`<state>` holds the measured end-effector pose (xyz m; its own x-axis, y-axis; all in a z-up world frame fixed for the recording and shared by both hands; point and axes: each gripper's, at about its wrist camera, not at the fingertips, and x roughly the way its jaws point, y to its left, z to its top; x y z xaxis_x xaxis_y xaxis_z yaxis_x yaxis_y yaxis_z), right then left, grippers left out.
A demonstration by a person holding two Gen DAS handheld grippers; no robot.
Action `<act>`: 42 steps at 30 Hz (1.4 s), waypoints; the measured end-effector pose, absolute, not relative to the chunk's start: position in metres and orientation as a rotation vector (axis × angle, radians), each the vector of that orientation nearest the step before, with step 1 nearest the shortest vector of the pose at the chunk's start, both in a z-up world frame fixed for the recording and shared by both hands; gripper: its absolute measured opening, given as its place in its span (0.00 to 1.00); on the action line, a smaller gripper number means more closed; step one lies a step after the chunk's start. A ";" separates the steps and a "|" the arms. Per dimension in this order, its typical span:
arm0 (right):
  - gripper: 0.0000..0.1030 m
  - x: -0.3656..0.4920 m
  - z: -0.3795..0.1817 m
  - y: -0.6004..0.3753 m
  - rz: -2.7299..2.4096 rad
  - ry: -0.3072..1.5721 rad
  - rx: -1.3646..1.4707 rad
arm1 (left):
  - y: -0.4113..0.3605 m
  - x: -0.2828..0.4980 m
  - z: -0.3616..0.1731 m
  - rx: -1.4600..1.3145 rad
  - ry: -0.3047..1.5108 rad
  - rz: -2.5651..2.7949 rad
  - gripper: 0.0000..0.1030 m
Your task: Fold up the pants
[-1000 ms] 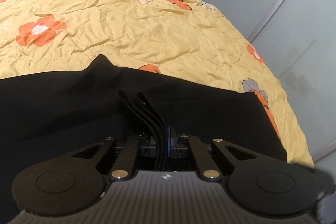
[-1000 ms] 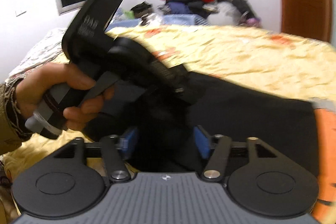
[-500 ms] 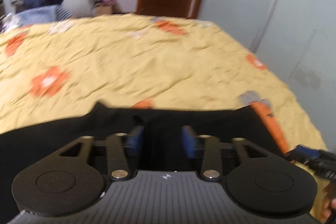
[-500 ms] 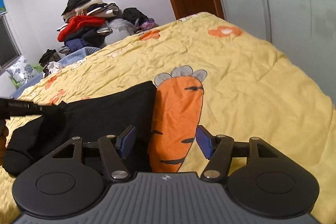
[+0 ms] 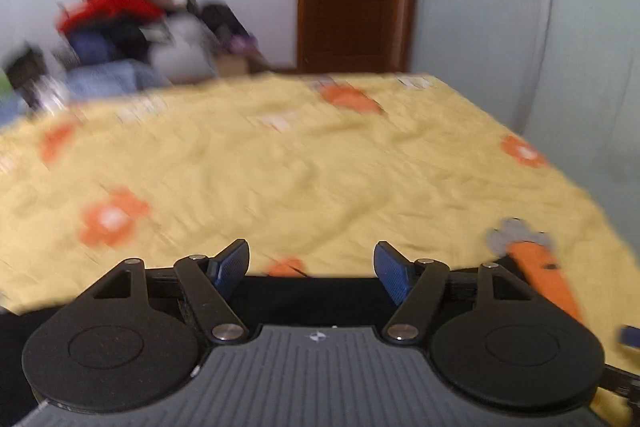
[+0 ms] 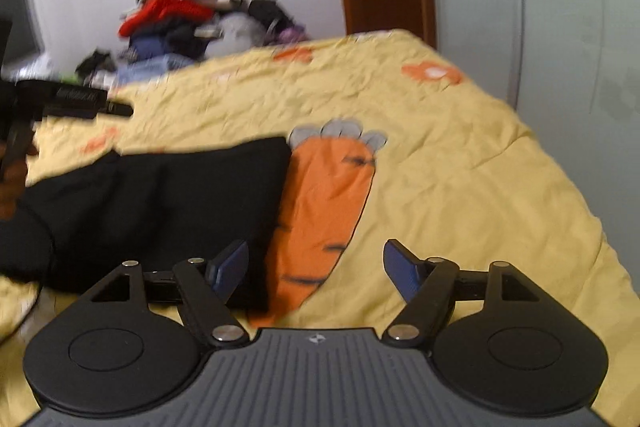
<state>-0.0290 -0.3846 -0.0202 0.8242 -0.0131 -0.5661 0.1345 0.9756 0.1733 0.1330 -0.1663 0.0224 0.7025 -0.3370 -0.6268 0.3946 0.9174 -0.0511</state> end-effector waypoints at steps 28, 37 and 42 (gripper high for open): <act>0.85 -0.007 -0.017 -0.334 -0.129 0.577 0.099 | -0.106 0.144 -0.005 0.111 0.785 -0.285 0.89; 0.85 0.039 -0.021 -0.213 0.176 0.600 -0.095 | -0.038 0.137 -0.007 -0.025 0.929 -0.347 0.89; 0.85 0.048 -0.032 -0.182 0.165 0.655 -0.238 | -0.059 0.122 -0.007 0.100 0.879 -0.419 0.89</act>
